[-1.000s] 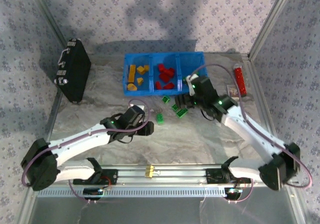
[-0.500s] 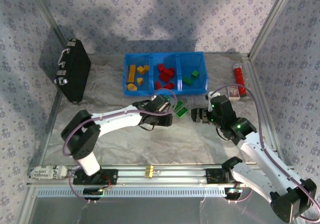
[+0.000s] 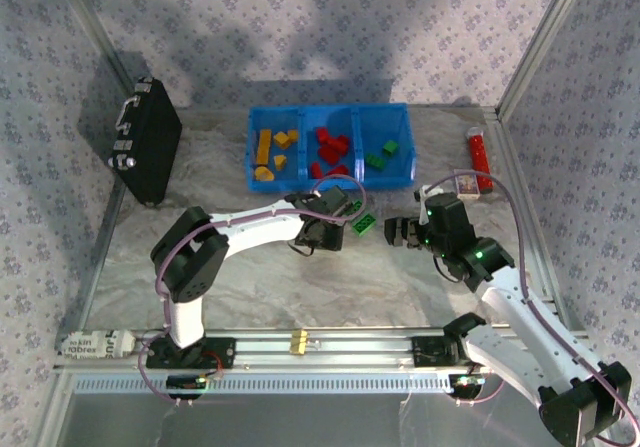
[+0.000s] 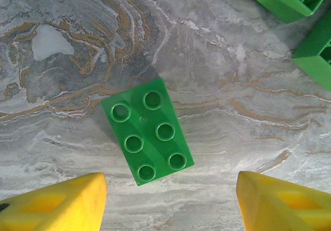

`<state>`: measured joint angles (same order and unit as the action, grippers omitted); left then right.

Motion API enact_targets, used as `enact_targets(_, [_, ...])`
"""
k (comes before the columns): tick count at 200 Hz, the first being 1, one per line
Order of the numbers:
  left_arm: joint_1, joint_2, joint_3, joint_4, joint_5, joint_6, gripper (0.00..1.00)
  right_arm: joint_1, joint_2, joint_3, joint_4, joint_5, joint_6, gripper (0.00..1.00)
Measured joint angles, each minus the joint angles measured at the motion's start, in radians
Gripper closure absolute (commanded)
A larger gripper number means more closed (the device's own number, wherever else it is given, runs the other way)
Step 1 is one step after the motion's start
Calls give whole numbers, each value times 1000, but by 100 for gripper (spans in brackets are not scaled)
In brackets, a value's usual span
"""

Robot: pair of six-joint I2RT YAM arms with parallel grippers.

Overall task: Sort the legos into containers by color
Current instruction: Pick up the lego from the center of the table.

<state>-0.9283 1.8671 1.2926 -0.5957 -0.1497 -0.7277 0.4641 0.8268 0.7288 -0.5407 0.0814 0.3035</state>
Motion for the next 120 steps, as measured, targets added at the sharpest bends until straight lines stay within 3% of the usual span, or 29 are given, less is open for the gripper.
enact_targets(46, [8,52,8,4,5,1,47,-2,0,-6,4,-11,4,6])
enact_targets(77, [13,79,16,4,6,13,65,-2,-3,-6,4,-11,5,4])
enact_targets(120, [13,22,-56,69,5,65,68,-49,6,-10,9,-71,30,2])
